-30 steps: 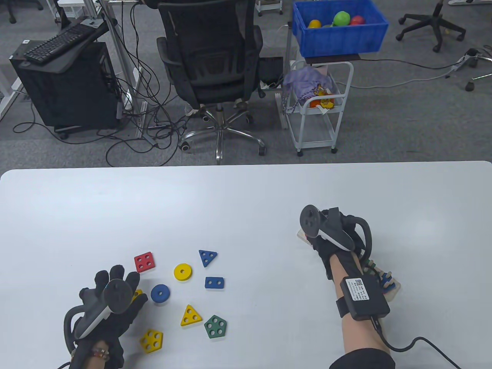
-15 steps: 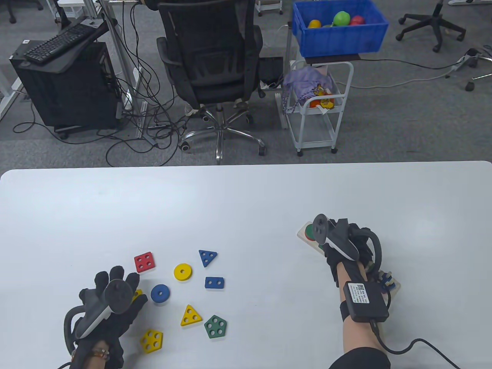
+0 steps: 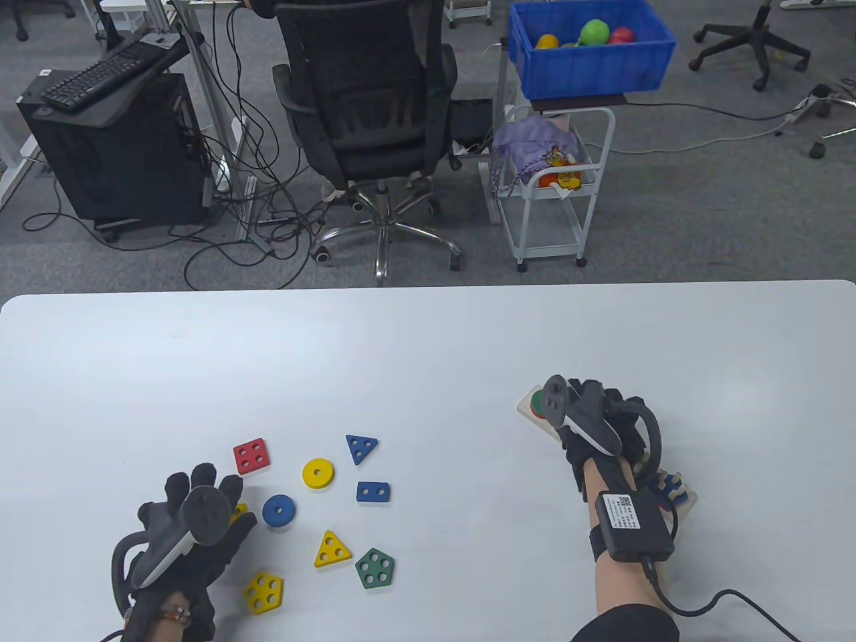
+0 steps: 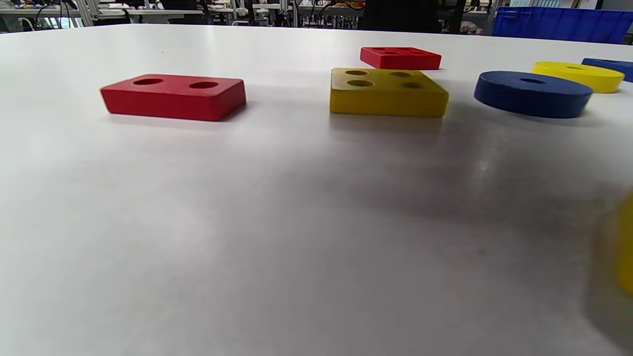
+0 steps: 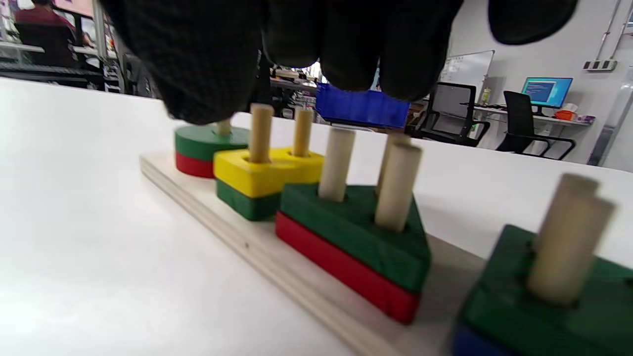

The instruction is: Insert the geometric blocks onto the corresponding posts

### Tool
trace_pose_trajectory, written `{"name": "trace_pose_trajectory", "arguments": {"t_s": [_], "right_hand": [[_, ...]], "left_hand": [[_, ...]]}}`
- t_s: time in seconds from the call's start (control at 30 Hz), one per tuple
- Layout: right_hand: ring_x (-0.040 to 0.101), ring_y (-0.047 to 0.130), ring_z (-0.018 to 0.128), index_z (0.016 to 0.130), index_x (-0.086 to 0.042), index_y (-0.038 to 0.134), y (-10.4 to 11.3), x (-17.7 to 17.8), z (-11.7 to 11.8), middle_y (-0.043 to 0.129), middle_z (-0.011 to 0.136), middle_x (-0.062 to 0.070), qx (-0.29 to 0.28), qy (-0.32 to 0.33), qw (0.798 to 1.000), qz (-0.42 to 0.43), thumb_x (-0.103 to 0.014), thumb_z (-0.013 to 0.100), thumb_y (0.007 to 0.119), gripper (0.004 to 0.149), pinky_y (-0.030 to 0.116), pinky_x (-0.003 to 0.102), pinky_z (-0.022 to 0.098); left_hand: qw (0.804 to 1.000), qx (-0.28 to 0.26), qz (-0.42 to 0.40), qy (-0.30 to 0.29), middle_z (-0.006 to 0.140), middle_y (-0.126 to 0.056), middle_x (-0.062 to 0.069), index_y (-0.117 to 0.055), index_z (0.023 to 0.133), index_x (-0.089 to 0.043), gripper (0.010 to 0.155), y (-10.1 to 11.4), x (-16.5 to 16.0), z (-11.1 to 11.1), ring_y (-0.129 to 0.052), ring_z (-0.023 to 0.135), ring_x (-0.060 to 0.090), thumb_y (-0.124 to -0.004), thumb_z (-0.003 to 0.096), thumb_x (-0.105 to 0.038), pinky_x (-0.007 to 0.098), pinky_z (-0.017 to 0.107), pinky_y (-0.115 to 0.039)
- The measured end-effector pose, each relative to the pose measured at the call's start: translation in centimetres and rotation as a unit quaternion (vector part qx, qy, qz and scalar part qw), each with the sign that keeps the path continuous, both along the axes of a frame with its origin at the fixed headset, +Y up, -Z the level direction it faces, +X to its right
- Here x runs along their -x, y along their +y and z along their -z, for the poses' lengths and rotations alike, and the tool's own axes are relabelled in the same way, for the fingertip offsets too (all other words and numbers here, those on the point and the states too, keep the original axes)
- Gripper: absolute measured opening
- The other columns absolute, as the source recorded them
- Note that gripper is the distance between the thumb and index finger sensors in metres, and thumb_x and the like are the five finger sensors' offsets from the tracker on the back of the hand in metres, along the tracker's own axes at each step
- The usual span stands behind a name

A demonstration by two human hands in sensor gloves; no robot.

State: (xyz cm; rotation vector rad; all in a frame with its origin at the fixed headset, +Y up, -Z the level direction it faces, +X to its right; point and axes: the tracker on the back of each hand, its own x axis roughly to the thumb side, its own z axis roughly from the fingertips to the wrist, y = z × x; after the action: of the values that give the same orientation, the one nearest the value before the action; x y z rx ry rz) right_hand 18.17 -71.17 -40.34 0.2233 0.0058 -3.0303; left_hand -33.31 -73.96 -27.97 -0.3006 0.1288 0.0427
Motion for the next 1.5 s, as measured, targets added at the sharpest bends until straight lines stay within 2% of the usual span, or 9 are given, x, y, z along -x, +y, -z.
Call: {"name": "trace_pose_trajectory", "arguments": {"t_s": [0.27,0.43,0.53,0.77,0.93,1.13,1.23,1.33,1.5], "right_hand": [[0.04,0.08,0.087,0.098,-0.02,0.064,1.5,1.6,-4.8,0.073,0.101,0.013,-0.019,0.07,0.997,0.034,-0.044,0.041,0.084,0.065,0.062,0.07,0.061],[0.04,0.082,0.085,0.099,-0.019,0.063,-1.0,4.6,-9.0,0.073,0.1,0.014,0.012,0.125,0.99,0.059,-0.045,0.042,0.082,0.065,0.064,0.069,0.06],[0.041,0.083,0.084,0.098,-0.018,0.065,-2.1,6.0,-10.9,0.075,0.1,0.014,-0.01,0.16,0.985,0.059,-0.044,0.042,0.083,0.064,0.065,0.069,0.06],[0.04,0.082,0.085,0.099,-0.019,0.063,-1.4,6.6,-11.0,0.073,0.101,0.014,0.002,0.17,0.984,0.052,-0.045,0.042,0.082,0.065,0.065,0.069,0.06],[0.04,0.083,0.085,0.099,-0.019,0.063,-1.2,6.5,-11.0,0.073,0.1,0.014,-0.001,0.174,0.983,0.056,-0.045,0.043,0.081,0.065,0.065,0.069,0.06],[0.04,0.083,0.085,0.099,-0.019,0.063,-1.3,6.5,-11.4,0.073,0.101,0.014,0.01,0.182,0.982,0.049,-0.045,0.043,0.08,0.064,0.065,0.069,0.06],[0.04,0.083,0.085,0.099,-0.019,0.063,-1.3,6.7,-11.6,0.074,0.1,0.013,0.015,0.19,0.981,0.043,-0.045,0.043,0.08,0.063,0.065,0.069,0.06],[0.04,0.083,0.085,0.098,-0.019,0.064,-1.2,6.9,-11.5,0.074,0.1,0.013,0.018,0.196,0.979,0.045,-0.045,0.044,0.08,0.062,0.065,0.069,0.06],[0.04,0.083,0.085,0.099,-0.019,0.064,-1.0,7.4,-11.8,0.074,0.1,0.013,0.015,0.209,0.976,0.054,-0.045,0.044,0.08,0.063,0.065,0.069,0.06]], "left_hand": [[0.999,-0.015,-0.005,-0.035,0.125,-0.011,-0.007,-0.034,0.113,-0.046,0.071,0.6,-1.7,-0.4,-0.013,0.117,0.032,-0.05,0.0481,-0.069,0.068,0.08,-0.021],[0.998,-0.024,-0.014,-0.058,0.125,-0.012,-0.007,-0.034,0.113,-0.046,0.071,1.0,-2.8,-0.7,-0.014,0.118,0.032,-0.05,0.0481,-0.069,0.068,0.08,-0.021],[0.996,-0.036,-0.018,-0.078,0.125,-0.011,-0.007,-0.026,0.113,-0.047,0.073,1.2,-3.8,-0.9,-0.016,0.118,0.028,-0.051,0.0482,-0.069,0.064,0.081,-0.024],[0.984,-0.05,-0.019,-0.169,0.125,-0.012,-0.008,-0.021,0.111,-0.048,0.078,1.6,-8.5,-2.2,-0.023,0.12,0.026,-0.062,0.0482,-0.067,0.061,0.084,-0.032],[0.966,-0.028,-0.018,-0.255,0.124,-0.044,-0.012,-0.046,0.109,-0.047,0.07,1.1,-14.3,-2.6,-0.053,0.118,0.018,-0.076,0.0467,-0.058,0.053,0.086,-0.048],[0.944,0.005,0.101,-0.313,0.119,-0.062,-0.011,-0.056,0.107,-0.044,0.074,-0.2,-19.2,-3.2,-0.064,0.112,0.02,-0.086,0.0399,-0.056,0.051,0.085,-0.05],[0.933,-0.003,0.159,-0.322,0.114,-0.07,-0.012,-0.061,0.104,-0.043,0.072,-0.8,-20.2,-3.2,-0.072,0.106,0.017,-0.089,0.0383,-0.053,0.05,0.084,-0.053],[0.932,-0.017,0.146,-0.331,0.106,-0.079,-0.006,-0.068,0.1,-0.038,0.07,-0.9,-20.7,-3.0,-0.084,0.096,0.017,-0.092,0.0356,-0.049,0.046,0.081,-0.062],[0.934,-0.033,0.129,-0.332,0.108,-0.076,-0.003,-0.061,0.105,-0.034,0.075,-0.9,-20.7,-3.0,-0.083,0.096,0.02,-0.092,0.0378,-0.047,0.047,0.081,-0.062]]}}
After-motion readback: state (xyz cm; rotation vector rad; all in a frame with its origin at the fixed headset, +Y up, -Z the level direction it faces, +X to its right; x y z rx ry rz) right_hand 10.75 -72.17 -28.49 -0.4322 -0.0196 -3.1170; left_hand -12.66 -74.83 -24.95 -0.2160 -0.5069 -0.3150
